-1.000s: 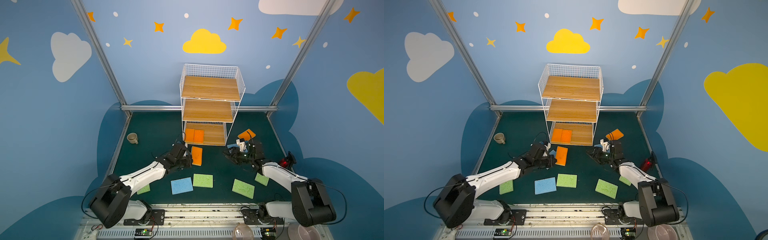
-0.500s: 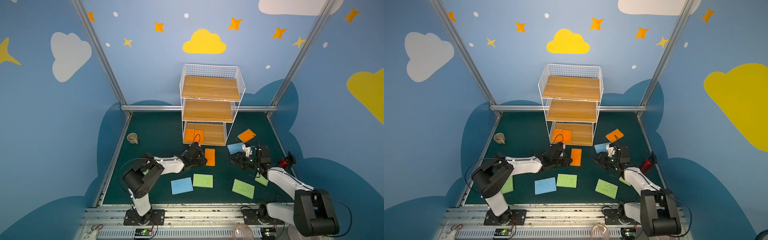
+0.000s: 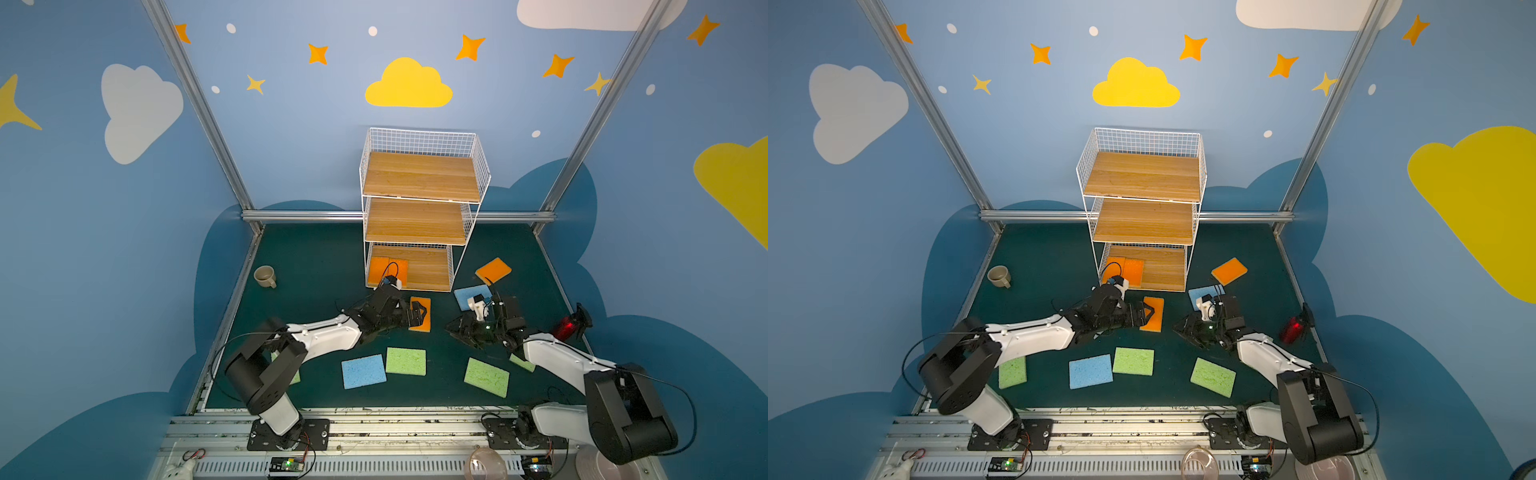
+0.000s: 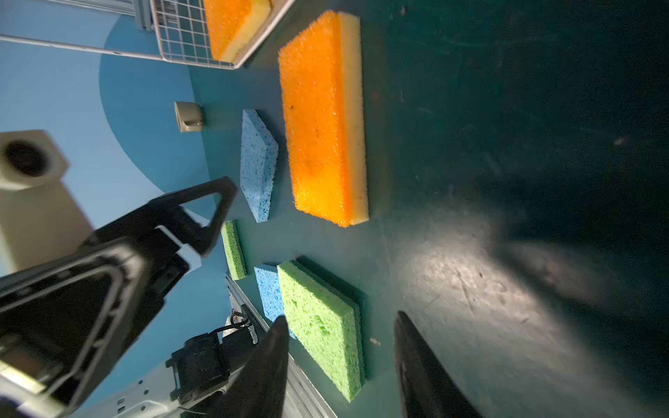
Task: Place and organize the cleaning sponges onto the shelf
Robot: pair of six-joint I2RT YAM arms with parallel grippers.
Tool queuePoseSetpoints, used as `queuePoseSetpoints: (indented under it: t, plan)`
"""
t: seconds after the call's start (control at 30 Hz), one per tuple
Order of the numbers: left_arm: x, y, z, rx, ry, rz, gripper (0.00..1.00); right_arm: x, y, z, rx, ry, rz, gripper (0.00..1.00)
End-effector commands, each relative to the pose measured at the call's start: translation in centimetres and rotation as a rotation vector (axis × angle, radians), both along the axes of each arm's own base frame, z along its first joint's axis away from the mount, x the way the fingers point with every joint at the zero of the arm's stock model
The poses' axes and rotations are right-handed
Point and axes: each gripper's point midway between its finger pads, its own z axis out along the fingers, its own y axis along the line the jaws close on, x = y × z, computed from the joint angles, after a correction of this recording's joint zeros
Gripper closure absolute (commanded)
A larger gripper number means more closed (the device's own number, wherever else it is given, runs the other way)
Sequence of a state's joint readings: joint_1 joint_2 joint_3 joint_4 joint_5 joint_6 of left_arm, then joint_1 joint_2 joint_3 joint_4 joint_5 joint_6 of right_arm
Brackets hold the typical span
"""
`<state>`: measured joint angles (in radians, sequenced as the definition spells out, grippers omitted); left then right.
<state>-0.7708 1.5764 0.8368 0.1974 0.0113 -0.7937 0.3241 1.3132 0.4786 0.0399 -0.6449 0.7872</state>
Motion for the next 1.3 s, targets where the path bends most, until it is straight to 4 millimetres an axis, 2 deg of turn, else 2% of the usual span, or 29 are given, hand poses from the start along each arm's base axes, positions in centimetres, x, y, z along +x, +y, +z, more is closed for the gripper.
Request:
queuePoseSetpoints:
  t: [0.0, 0.27, 0.37, 0.57, 0.8, 0.9, 1.1, 1.27]
  plan:
    - [-1.1, 2.1, -0.3, 0.081, -0.018, 0.006, 0.01, 0.6, 0.7, -0.6, -0.027, -0.006, -0.006, 0.53]
    - [-3.0, 6.9, -2.0, 0.187, -0.003, 0.078, 0.01, 1.6, 3.1, -2.0, -0.046, 0.013, 0.021, 0.55]
    - [-3.5, 8.1, -2.6, 0.204, -0.001, 0.096, 0.0, 1.9, 3.7, -2.4, -0.052, 0.014, 0.023, 0.57]
    - [-3.9, 9.8, -3.1, 0.23, 0.007, 0.121, 0.01, 2.5, 4.1, -3.4, -0.081, 0.022, 0.017, 0.57]
    - [-3.9, 10.6, -2.9, 0.255, -0.003, 0.127, 0.01, 3.4, 4.7, -4.3, -0.096, 0.03, 0.021, 0.61]
    - [-3.9, 11.3, -2.9, 0.268, -0.001, 0.141, 0.01, 3.7, 4.8, -4.6, -0.098, 0.036, 0.021, 0.67]
    - [-4.0, 12.0, -3.1, 0.269, 0.003, 0.155, 0.01, 3.9, 5.3, -4.9, -0.085, 0.048, 0.03, 0.93]
    - [-3.8, 12.3, -3.1, 0.269, 0.008, 0.156, 0.01, 3.8, 5.4, -4.5, -0.083, 0.043, 0.037, 1.0]
